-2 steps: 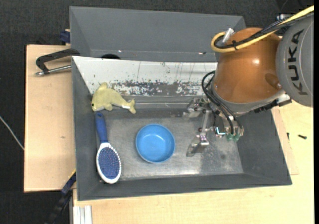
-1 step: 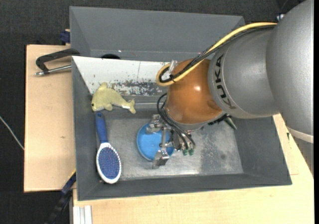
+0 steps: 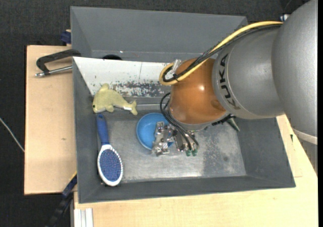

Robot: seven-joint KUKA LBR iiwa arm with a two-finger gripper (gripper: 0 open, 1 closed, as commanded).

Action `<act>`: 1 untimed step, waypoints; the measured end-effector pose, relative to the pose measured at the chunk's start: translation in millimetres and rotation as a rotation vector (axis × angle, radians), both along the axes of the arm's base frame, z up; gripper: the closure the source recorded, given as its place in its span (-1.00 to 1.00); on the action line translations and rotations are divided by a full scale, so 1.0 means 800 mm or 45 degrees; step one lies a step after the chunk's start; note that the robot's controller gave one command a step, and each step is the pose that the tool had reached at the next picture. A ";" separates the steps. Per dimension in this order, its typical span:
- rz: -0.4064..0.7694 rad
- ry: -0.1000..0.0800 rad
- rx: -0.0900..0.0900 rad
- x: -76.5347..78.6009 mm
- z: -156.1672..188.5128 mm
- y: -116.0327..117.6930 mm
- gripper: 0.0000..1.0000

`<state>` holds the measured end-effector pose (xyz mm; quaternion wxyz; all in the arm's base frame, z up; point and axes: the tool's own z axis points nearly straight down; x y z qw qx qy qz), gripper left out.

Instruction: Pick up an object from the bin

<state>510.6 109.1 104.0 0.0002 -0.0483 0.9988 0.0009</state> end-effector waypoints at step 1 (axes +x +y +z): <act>0.037 -0.016 0.002 0.000 0.128 0.013 1.00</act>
Offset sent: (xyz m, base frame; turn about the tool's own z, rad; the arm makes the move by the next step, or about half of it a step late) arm -0.0025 0.0094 0.0969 -0.0291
